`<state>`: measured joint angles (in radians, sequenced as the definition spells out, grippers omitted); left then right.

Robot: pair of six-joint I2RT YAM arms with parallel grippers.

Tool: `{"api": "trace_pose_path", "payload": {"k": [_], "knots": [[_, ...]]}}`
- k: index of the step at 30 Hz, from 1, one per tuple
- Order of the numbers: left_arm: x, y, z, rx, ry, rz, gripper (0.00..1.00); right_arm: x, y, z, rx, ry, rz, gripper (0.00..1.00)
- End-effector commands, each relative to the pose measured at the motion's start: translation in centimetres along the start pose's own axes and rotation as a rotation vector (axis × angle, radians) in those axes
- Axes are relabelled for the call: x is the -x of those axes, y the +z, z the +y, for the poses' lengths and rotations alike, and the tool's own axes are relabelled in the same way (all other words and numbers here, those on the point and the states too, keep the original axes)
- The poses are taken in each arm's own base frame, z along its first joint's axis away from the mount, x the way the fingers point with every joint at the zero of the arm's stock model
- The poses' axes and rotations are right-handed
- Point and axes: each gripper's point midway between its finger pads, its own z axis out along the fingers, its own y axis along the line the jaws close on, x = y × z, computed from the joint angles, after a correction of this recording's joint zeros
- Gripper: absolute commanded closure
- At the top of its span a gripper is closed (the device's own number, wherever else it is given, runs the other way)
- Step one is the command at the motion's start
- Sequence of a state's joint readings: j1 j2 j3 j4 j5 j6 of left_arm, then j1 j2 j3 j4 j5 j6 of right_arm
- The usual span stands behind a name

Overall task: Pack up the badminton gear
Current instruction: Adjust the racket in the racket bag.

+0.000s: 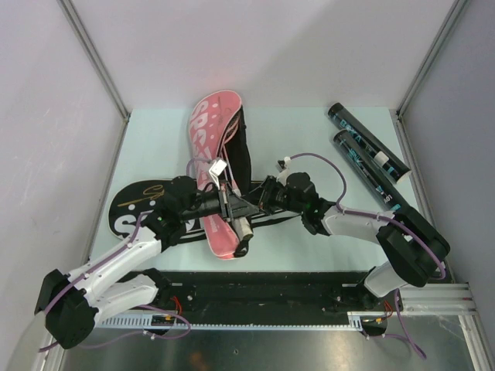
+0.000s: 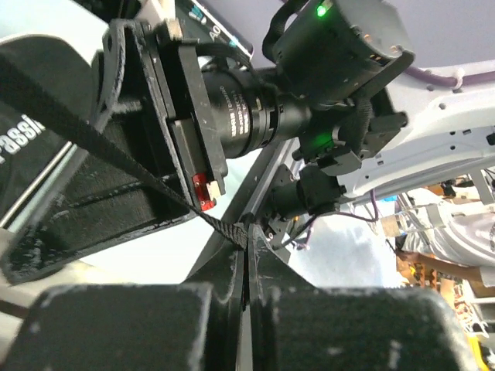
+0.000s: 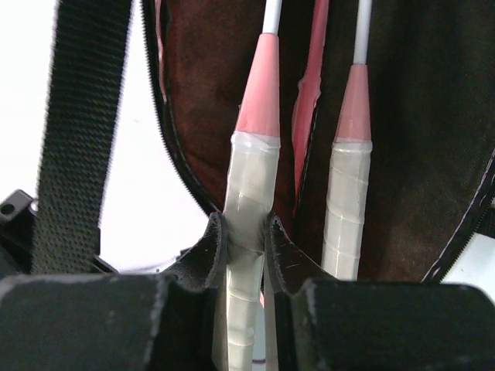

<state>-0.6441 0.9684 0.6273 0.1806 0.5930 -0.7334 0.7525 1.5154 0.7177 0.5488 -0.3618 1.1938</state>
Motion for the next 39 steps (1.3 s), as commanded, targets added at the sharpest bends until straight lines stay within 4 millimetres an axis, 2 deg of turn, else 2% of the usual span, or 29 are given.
{"api": "trace_pose_path", "payload": {"k": [1, 4, 8, 13, 17, 19, 21, 23, 26, 29, 34, 37, 39], "knots": [[-1.7, -0.6, -5.2, -0.209, 0.010, 0.093, 1.00, 7.0, 1.3, 6.6, 0.128, -0.068, -0.324, 1.00], [-2.1, -0.3, -6.7, -0.267, 0.020, 0.123, 0.99, 7.6, 2.0, 6.3, 0.101, -0.094, -0.373, 1.00], [-2.6, -0.6, -7.0, -0.285, 0.011, 0.141, 1.00, 8.9, 3.0, 6.7, 0.095, -0.139, -0.398, 1.00], [-2.9, -1.3, -7.8, -0.311, -0.003, 0.156, 1.00, 10.9, 2.9, 5.1, 0.065, -0.173, -0.411, 1.00], [-4.2, -1.7, -7.4, -0.316, -0.041, 0.200, 1.00, 11.1, 3.2, 6.1, 0.112, -0.204, -0.386, 1.00], [-4.7, -2.2, -7.3, -0.318, -0.035, 0.196, 1.00, 12.0, 3.1, 5.5, 0.099, -0.218, -0.383, 1.00], [-5.0, -2.7, -7.6, -0.336, -0.033, 0.206, 1.00, 12.9, 3.2, 4.1, 0.076, -0.210, -0.375, 1.00], [-5.3, -3.1, -7.9, -0.351, -0.038, 0.222, 1.00, 13.2, 3.7, 4.0, 0.090, -0.189, -0.366, 1.00], [-5.9, -2.8, -7.9, -0.360, -0.060, 0.269, 0.99, 12.7, 4.4, 5.8, 0.123, -0.176, -0.381, 1.00], [-6.3, -2.9, -8.0, -0.368, -0.048, 0.275, 0.99, 13.9, 4.4, 7.0, 0.147, -0.150, -0.432, 1.00], [-7.3, -3.3, -7.4, -0.369, -0.047, 0.293, 1.00, 18.1, 3.1, 7.0, 0.144, -0.150, -0.495, 1.00], [-8.2, -3.5, -7.0, -0.369, -0.065, 0.321, 0.99, 18.6, 2.7, 7.0, 0.146, -0.150, -0.496, 1.00], [-8.3, -3.9, -7.4, -0.388, -0.048, 0.321, 1.00, 19.2, 2.5, 6.6, 0.139, -0.150, -0.507, 1.00]]}}
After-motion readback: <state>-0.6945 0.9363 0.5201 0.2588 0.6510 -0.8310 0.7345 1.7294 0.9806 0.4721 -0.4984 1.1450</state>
